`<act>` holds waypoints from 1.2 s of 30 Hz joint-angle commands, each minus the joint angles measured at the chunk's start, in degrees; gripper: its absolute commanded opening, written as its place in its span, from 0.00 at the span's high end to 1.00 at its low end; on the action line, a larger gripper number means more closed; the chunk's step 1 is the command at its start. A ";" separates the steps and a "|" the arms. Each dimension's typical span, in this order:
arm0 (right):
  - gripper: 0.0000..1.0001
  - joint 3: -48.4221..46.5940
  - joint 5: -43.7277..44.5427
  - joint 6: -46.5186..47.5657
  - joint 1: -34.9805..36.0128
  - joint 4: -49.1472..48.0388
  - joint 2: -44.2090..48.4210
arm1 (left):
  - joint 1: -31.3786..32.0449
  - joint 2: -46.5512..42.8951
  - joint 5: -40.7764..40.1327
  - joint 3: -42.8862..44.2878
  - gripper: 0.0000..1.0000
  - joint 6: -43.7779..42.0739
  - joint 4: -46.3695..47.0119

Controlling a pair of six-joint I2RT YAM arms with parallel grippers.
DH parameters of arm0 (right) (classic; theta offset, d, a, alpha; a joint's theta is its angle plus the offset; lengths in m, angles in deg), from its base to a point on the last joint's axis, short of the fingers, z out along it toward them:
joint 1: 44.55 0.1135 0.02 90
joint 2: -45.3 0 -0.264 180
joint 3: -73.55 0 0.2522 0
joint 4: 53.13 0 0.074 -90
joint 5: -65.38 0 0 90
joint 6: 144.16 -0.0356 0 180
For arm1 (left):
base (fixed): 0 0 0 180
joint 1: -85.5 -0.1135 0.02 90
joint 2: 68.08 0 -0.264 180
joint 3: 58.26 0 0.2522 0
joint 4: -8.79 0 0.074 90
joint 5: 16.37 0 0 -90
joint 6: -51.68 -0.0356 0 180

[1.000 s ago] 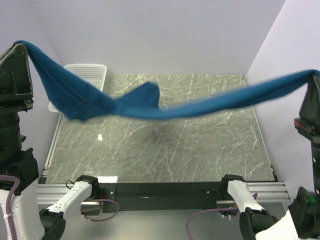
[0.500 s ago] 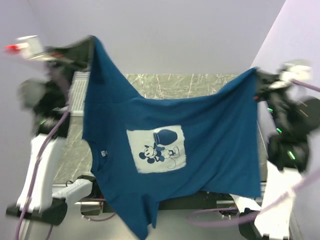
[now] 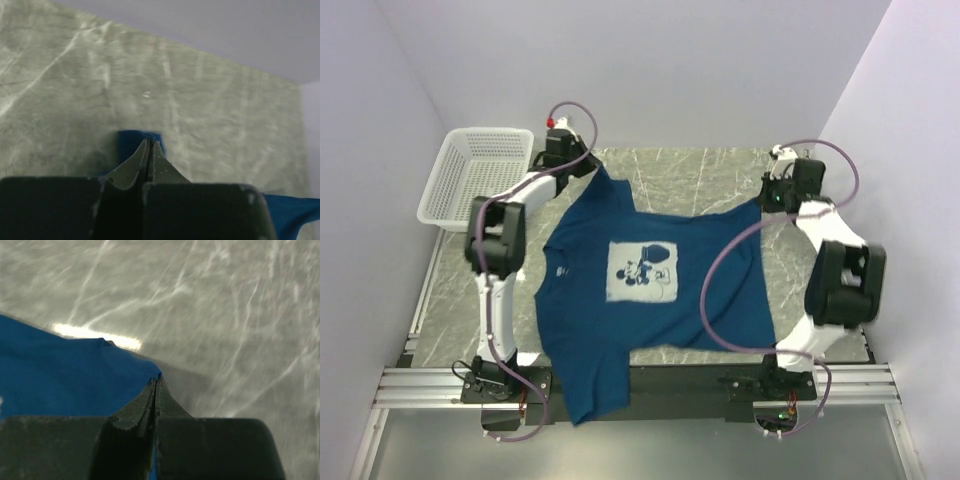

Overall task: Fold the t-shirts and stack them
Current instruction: Flatten the tshirt out

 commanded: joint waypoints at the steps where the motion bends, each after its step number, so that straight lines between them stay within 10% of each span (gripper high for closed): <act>1: 1.00 -10.94 3.56 1.26 0.49 -4.46 -8.90 | 0.41 6.09 -4.31 13.03 1.00 -1.72 -4.78; 16: 1.00 -27.13 6.55 0.90 0.66 2.05 -21.68 | -1.09 11.85 -8.20 24.92 1.00 -4.44 -7.27; 36: 1.00 -18.87 2.16 0.64 -1.71 2.14 -12.90 | -3.63 -16.44 11.40 -6.01 1.00 -5.59 8.99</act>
